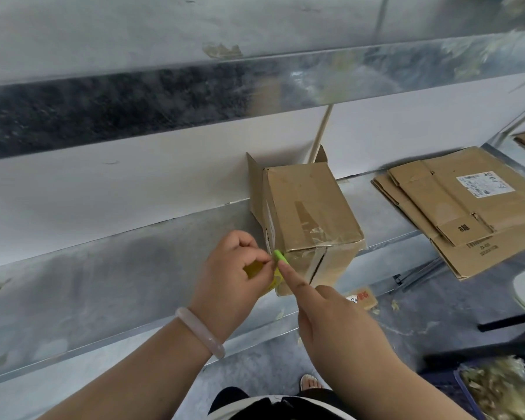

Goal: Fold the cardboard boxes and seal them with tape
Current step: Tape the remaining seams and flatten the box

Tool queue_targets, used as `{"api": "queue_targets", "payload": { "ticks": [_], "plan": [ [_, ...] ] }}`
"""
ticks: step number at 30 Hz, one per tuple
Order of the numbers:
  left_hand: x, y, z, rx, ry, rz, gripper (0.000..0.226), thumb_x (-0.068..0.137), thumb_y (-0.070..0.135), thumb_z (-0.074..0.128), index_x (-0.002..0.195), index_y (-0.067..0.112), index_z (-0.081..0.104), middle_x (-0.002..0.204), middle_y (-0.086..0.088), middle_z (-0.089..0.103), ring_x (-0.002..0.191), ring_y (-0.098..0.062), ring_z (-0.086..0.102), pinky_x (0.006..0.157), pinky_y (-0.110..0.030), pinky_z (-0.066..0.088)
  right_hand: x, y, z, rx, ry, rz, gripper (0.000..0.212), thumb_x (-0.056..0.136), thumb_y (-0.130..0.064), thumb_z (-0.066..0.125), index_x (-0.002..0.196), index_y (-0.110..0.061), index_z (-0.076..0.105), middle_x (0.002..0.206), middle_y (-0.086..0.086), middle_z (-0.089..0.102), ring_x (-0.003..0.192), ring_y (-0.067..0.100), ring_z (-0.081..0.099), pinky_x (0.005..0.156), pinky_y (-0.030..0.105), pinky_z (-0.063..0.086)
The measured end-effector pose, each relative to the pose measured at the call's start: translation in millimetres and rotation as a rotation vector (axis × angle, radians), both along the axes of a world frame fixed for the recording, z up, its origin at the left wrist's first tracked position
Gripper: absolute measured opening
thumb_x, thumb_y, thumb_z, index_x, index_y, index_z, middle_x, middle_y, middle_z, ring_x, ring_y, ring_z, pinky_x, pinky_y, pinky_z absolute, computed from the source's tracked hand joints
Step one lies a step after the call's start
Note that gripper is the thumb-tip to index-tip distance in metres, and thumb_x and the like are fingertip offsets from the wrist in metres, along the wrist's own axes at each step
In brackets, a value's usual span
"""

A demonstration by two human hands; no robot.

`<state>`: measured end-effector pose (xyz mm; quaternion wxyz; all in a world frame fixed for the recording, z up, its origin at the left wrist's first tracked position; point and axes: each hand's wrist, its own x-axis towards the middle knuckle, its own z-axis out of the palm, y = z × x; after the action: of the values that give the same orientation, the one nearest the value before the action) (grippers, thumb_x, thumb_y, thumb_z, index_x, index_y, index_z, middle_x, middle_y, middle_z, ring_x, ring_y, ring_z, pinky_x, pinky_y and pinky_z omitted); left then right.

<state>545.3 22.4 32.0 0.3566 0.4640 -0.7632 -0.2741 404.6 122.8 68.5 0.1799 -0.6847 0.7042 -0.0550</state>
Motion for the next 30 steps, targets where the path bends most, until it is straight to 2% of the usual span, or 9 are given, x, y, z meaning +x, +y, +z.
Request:
{"api": "queue_targets", "payload": {
  "ticks": [6,9,15,19,21,23,26,28,30],
  "plan": [
    [2.6,-7.5,0.9,-0.017,-0.019,0.051,0.007,0.078,0.017,0.076,0.073,0.021,0.074,0.087,0.018,0.048,0.084,-0.001,0.052,0.069,-0.002,0.034,-1.6,-0.9,-3.4,0.006,0.005,-0.002,0.076,0.104,-0.027,0.028,0.117,-0.057,-0.041,0.090,-0.006,0.039,0.079,0.018,0.051,0.061,0.029,0.042],
    [3.0,-1.7,1.6,-0.039,-0.016,-0.001,0.005,0.078,0.016,0.075,0.073,0.018,0.073,0.086,0.017,0.047,0.085,0.001,0.051,0.069,-0.003,0.035,-0.5,-2.5,-6.6,-0.003,-0.008,0.004,0.080,0.104,-0.025,0.029,0.115,-0.059,-0.042,0.081,-0.006,0.034,0.074,0.018,0.045,0.054,0.027,0.033],
    [8.8,-6.3,3.4,-0.083,-0.018,0.044,0.011,0.076,0.026,0.067,0.073,0.018,0.074,0.086,0.017,0.047,0.084,0.001,0.051,0.069,-0.004,0.035,-3.9,-2.6,-12.7,-0.068,-0.021,0.015,0.080,0.103,-0.023,0.033,0.123,-0.057,-0.037,0.082,-0.005,0.036,0.060,0.013,0.034,0.047,0.021,0.022],
    [2.1,6.2,2.9,-0.129,-0.048,0.004,0.010,0.077,0.024,0.067,0.072,0.016,0.072,0.085,0.016,0.045,0.084,0.001,0.051,0.069,-0.003,0.036,-8.3,-13.3,-20.3,-0.019,0.008,-0.019,0.074,0.102,-0.019,0.032,0.145,-0.051,-0.019,0.089,-0.003,0.039,0.074,0.021,0.045,0.054,0.028,0.035],
    [5.2,3.5,2.7,-0.135,-0.034,0.042,0.011,0.077,0.025,0.068,0.073,0.016,0.072,0.087,0.013,0.046,0.086,0.001,0.050,0.071,-0.002,0.035,-14.1,-16.4,-24.9,-0.013,-0.018,-0.040,0.072,0.101,-0.017,0.033,0.149,-0.050,-0.010,0.090,-0.002,0.043,0.078,0.021,0.050,0.065,0.033,0.046],
    [13.8,-7.5,1.5,-0.152,-0.054,0.091,0.011,0.078,0.024,0.069,0.077,0.014,0.073,0.089,0.009,0.048,0.083,-0.001,0.047,0.075,-0.001,0.033,-16.8,-13.1,-26.1,-0.023,-0.068,0.001,0.071,0.102,-0.020,0.032,0.145,-0.055,-0.013,0.091,-0.003,0.048,0.080,0.020,0.053,0.071,0.035,0.050],
    [29.4,-26.7,-6.0,-0.200,-0.144,0.139,0.005,0.080,0.013,0.075,0.080,0.009,0.073,0.091,0.001,0.052,0.080,0.000,0.043,0.079,0.002,0.030,-19.2,-5.4,-27.2,-0.212,-0.140,0.144,0.068,0.099,-0.030,0.026,0.140,-0.063,-0.017,0.088,-0.005,0.056,0.066,0.015,0.053,0.057,0.035,0.052],
    [38.5,-38.2,-15.1,-0.211,-0.215,0.150,0.004,0.080,0.010,0.075,0.082,0.007,0.074,0.094,-0.001,0.053,0.080,0.000,0.045,0.079,-0.002,0.034,-29.7,-3.8,-24.2,-0.396,-0.238,0.160,0.064,0.097,-0.028,0.031,0.150,-0.052,0.005,0.089,-0.003,0.064,0.058,0.014,0.054,0.048,0.036,0.050],
    [48.6,-49.9,-26.9,-0.218,-0.299,0.171,0.006,0.083,0.015,0.072,0.084,0.009,0.074,0.099,0.000,0.054,0.078,-0.009,0.054,0.077,-0.023,0.048,-49.8,-1.5,-26.4,-0.633,-0.330,0.162,0.057,0.097,-0.018,0.039,0.152,-0.030,0.026,0.095,-0.006,0.064,0.056,0.008,0.051,0.046,0.030,0.047]
  ]
}}
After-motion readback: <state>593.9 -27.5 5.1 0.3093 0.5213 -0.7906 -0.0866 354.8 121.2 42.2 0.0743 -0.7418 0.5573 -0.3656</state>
